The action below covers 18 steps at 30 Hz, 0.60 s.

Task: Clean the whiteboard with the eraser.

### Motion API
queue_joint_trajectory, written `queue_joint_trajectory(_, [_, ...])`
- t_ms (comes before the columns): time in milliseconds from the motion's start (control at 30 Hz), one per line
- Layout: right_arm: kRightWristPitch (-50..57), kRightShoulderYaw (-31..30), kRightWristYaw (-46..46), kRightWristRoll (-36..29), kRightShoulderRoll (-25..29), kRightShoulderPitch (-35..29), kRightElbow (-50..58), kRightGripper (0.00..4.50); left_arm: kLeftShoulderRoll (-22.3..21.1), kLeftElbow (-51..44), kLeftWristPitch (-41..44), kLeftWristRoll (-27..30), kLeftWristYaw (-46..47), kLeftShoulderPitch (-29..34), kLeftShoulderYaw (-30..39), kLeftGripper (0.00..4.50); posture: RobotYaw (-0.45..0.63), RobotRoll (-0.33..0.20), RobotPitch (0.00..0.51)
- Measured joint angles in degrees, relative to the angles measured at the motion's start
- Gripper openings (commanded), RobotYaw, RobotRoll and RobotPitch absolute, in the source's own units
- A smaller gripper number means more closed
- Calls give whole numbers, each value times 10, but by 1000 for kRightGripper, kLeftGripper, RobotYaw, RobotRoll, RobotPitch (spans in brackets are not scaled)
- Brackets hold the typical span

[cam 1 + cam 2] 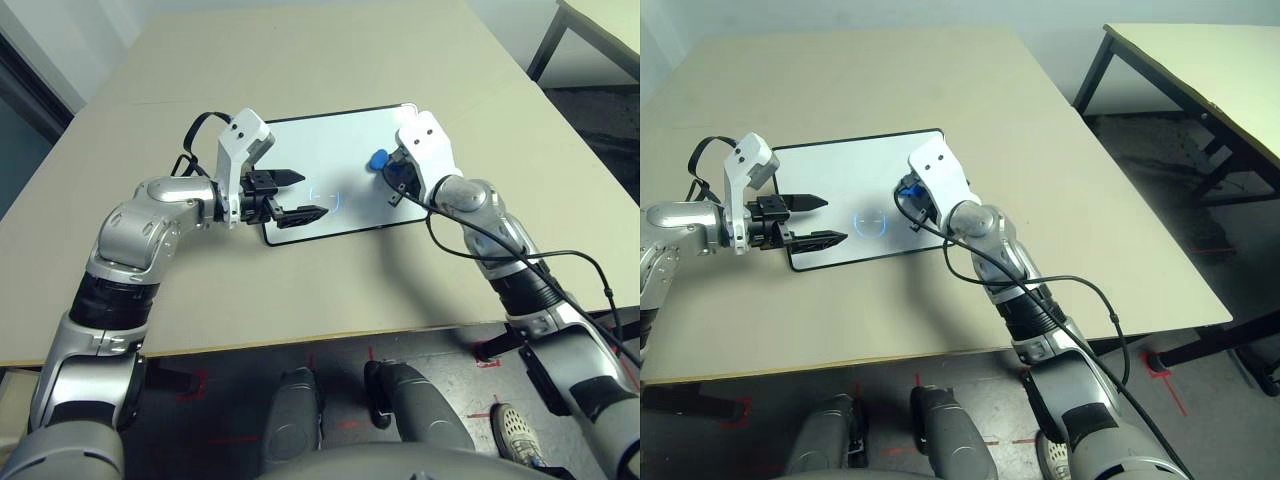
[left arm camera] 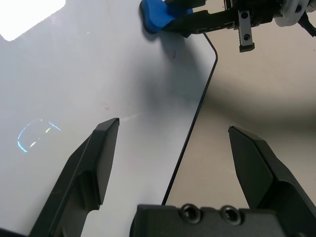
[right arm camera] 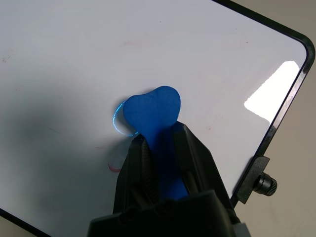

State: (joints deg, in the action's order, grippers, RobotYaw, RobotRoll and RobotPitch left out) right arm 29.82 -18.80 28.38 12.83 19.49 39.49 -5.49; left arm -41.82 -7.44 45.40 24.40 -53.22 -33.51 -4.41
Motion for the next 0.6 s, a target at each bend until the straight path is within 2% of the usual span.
queue_joint_trajectory(333, [48,-28,48,7,19,-57,71,599,1,-3,1,0,-1,-7,0,4500,17,0,135])
queue_joint_trajectory(600, [59,-39,60,14,20,-59,75,599,2,-2,0,-1,-5,-11,-1,4500,10,0,129])
